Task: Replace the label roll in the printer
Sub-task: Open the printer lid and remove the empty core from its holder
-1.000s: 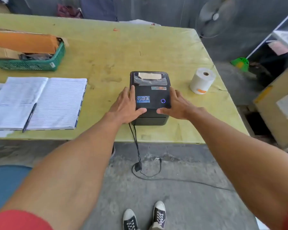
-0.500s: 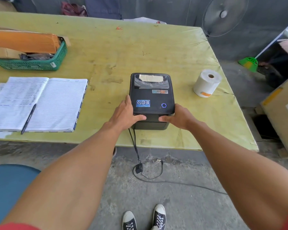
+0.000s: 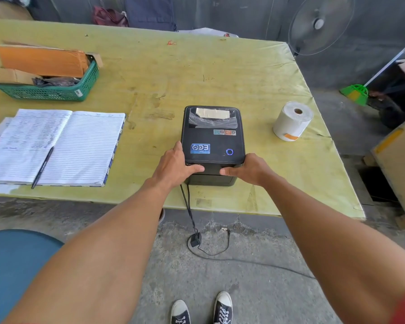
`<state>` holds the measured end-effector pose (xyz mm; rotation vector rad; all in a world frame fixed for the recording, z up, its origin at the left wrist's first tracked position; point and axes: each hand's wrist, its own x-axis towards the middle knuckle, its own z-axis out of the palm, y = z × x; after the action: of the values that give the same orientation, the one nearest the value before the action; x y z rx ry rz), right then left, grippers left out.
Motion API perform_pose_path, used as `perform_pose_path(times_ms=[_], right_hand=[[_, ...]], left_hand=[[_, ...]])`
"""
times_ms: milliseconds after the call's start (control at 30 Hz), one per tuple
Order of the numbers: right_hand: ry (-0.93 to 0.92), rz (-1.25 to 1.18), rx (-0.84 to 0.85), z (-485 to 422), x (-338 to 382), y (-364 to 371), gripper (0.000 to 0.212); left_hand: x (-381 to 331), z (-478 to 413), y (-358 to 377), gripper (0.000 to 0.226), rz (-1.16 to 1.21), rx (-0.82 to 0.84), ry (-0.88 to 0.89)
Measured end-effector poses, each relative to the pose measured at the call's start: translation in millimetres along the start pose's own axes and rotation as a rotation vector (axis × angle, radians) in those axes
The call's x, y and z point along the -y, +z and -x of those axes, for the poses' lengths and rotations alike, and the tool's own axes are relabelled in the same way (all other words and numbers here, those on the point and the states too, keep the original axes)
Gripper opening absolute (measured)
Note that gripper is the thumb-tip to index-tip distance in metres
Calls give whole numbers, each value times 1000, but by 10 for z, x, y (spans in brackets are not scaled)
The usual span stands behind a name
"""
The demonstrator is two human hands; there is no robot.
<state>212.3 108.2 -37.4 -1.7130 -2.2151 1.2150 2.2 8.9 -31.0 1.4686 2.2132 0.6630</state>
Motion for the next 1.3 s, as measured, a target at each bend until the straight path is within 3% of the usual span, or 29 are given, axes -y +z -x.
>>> perform_pose_path(times_ms=[267,400,633,767,867,967,1300], right_hand=[[-36,173,-3,-52,-56,4,86],[-39,258,-14,-42,-54,-20,87],[-75,289,22,6,73,-226,93],[-83,219,-35,13,285,-509,96],[-61,91,-149,-46,535,-731,92],[-68,112,-212,-157,755,-877,91],[-29,-94,-484,-680,1176,-1136,53]], left_hand=[[-16,21,28,74,-3,-31,-7],[-42,28,16,73,-12,-29,-13],[-124,-20,-147,73,-14,-34,-21],[-290,-117,-384,64,39,-143,-22],[-469,-250,-501,52,148,-291,-37],[-578,-446,-576,42,147,-335,-51],[-720,-1165,-829,48,207,-409,58]])
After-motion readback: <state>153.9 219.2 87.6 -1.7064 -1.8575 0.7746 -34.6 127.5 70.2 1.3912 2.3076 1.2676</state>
